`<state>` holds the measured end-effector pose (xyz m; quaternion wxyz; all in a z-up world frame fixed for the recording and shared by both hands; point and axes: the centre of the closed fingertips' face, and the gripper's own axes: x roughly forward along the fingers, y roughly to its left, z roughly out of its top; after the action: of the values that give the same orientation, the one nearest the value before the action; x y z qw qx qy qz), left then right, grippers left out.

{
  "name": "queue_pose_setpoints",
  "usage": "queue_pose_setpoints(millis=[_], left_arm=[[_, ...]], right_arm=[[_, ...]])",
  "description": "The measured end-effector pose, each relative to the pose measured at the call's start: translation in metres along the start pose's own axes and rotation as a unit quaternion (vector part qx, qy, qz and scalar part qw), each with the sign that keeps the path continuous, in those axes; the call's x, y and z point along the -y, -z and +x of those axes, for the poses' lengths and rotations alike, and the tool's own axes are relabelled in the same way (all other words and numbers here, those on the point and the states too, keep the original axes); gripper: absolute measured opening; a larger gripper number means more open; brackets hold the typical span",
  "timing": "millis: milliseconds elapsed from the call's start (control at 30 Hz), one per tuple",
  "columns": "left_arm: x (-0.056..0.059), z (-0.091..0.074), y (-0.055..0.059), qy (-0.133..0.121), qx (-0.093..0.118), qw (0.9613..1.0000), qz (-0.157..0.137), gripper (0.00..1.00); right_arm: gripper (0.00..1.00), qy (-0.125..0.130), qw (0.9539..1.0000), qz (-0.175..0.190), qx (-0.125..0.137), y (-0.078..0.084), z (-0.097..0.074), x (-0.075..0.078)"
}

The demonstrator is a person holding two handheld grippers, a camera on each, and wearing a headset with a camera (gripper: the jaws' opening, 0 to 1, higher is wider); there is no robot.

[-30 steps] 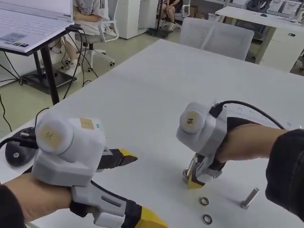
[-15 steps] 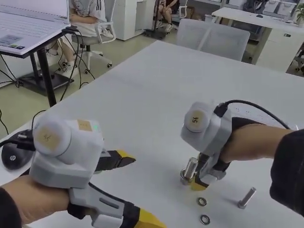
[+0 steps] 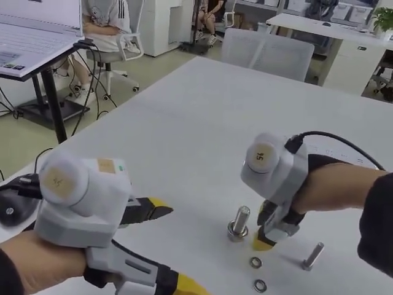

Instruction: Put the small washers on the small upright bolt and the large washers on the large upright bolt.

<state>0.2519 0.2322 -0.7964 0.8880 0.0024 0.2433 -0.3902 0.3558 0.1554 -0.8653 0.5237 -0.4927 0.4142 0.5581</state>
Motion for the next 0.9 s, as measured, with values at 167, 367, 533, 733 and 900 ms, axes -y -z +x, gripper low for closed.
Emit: queue_pose_setpoints(millis=[167, 367, 533, 733, 900], left_arm=[[0.001, 0.0, -0.001, 0.001, -0.001, 1.0, 0.002, 0.92], [0.002, -0.001, -0.004, 0.001, 0.002, 1.0, 0.008, 0.92], [0.005, -0.001, -0.007, 0.004, 0.002, 0.9999, 0.014, 0.92], [0.009, 0.0, -0.009, 0.008, 0.0, 0.9998, 0.02, 0.92], [0.012, 0.001, -0.011, 0.011, -0.002, 0.9996, 0.025, 0.92]], right_arm=[[0.31, 0.001, 1.0, 0.003, 0.002, 0.003, -0.003, -0.005], [0.31, 0.0, 1.0, 0.006, 0.007, 0.006, -0.007, -0.013], [0.3, -0.002, 0.9999, 0.009, 0.009, 0.006, -0.008, -0.02], [0.28, -0.009, 0.9998, 0.013, 0.013, 0.005, -0.003, -0.03], [0.25, -0.011, 0.9997, 0.016, 0.017, 0.005, 0.002, -0.034]])
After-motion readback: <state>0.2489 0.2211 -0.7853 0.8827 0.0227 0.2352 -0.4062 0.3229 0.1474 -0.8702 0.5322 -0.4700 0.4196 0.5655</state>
